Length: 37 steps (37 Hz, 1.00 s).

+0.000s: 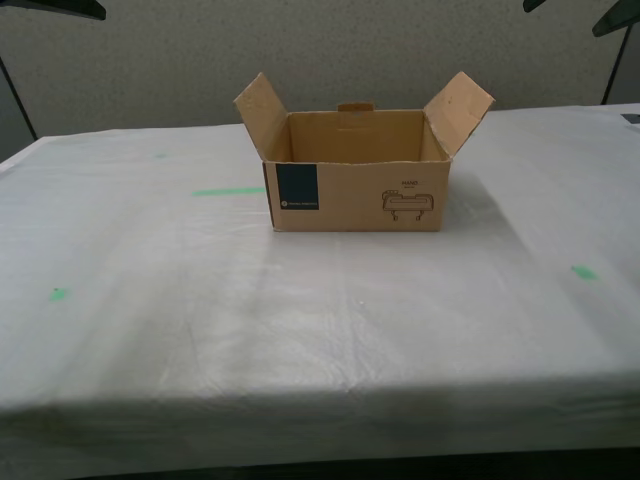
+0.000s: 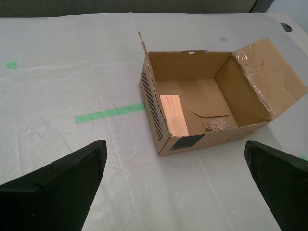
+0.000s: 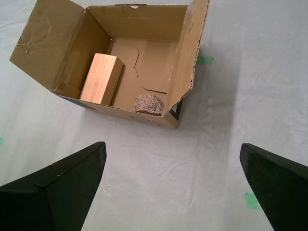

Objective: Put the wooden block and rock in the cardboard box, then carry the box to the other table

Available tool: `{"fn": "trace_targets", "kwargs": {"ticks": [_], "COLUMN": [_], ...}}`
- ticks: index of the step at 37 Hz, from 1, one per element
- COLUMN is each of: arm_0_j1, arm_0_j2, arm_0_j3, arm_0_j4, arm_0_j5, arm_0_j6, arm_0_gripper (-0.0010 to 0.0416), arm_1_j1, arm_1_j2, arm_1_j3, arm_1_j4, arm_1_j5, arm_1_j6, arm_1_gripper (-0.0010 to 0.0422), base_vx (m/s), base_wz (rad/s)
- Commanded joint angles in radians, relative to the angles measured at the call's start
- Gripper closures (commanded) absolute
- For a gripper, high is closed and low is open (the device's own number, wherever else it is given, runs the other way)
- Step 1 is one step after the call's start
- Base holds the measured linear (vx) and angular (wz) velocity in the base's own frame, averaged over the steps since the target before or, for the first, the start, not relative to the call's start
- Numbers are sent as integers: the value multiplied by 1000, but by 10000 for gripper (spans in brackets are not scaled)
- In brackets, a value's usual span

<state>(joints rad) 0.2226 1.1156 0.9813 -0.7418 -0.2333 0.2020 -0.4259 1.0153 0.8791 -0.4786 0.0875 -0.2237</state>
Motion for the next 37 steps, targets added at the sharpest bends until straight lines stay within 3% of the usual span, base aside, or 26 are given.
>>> {"fn": "trace_targets", "kwargs": {"ticks": [1,37], "arm_0_j1": [0,0], "arm_0_j2": [0,0], "arm_0_j3": [0,0], "arm_0_j4": [2,2], "arm_0_j5": [3,3], "arm_0_j6": [-1,-1], "arm_0_gripper": [18,19], "arm_1_j1": [0,0], "arm_1_j2": [0,0], "arm_1_j3": [1,1], "arm_1_j4": [2,2], "arm_1_j5": [-2,-2], "arm_1_j6": [3,3], "arm_1_gripper": [21,21], "base_vx": [0,0], "base_wz": [0,0]}}
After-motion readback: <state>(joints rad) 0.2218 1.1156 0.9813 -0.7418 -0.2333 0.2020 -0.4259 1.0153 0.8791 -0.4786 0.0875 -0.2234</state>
